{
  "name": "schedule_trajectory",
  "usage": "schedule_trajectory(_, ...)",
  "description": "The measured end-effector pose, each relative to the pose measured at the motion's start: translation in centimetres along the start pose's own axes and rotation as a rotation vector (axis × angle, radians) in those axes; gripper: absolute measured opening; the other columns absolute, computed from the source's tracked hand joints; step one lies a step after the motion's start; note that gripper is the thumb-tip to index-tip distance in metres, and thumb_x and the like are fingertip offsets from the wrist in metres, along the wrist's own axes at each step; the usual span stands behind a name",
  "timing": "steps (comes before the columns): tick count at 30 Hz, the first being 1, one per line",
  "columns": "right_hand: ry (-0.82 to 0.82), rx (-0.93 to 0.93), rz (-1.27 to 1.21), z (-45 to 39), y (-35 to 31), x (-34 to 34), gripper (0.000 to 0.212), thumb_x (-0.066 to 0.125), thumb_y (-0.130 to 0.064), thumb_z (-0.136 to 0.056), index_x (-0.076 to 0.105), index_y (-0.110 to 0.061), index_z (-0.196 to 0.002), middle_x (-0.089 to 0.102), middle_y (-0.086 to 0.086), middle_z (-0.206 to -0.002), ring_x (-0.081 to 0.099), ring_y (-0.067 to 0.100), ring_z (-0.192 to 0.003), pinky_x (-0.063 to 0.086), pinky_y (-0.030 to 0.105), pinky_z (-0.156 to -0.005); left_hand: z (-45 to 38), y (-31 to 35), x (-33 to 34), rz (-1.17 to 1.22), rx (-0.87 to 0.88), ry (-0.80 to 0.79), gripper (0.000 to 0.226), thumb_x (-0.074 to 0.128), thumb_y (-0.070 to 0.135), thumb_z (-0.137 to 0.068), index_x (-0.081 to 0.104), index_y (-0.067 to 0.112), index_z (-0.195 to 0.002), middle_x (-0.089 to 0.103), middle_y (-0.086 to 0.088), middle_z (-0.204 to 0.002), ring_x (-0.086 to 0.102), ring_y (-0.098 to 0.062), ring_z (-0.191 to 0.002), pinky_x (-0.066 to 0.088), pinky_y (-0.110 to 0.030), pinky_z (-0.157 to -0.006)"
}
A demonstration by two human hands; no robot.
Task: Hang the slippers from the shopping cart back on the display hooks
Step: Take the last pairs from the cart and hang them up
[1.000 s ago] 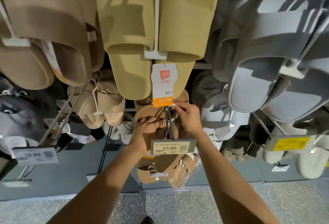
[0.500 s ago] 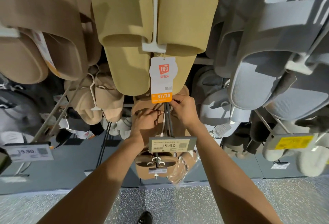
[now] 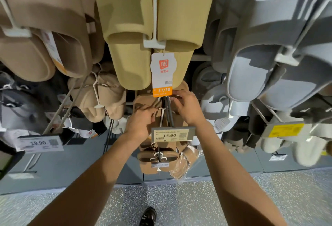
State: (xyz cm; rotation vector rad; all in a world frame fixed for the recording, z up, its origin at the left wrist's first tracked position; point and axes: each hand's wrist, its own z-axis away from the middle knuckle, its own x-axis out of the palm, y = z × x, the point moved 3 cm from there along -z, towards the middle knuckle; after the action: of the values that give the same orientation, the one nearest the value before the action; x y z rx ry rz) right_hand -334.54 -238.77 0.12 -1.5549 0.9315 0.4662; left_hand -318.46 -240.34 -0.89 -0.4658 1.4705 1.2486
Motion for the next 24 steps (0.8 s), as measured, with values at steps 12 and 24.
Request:
schedule_trajectory(12,0.384,0.066,0.258,14.6,-8.2,-17.3,0.03,0.069,-0.026,-0.081,0.064,-0.008,-0.105,0.065,0.014,-0.1,0.057,0.036,-0.095,0.049,0.042,-0.077,12.6,8.2,-12.4,-0.198,0.072,0.035,0.032,0.045,0.027,-0.096,0.055,0.02,-0.125,0.062,-0.009,-0.114,0.06,-0.026,-0.096,0.05,-0.037,-0.084)
schedule_trajectory(24,0.88,0.746,0.896,44.5,-16.3,-31.5,0.039,0.073,-0.029,-0.076,0.063,-0.008,-0.107,0.064,0.015,-0.096,0.057,0.038,-0.089,0.051,0.044,-0.069,24.7,33.6,-8.7,-0.22,1.073,-0.061,0.034,0.052,0.03,-0.089,0.056,0.024,-0.122,0.059,-0.013,-0.121,0.055,-0.035,-0.108,0.046,-0.04,-0.085)
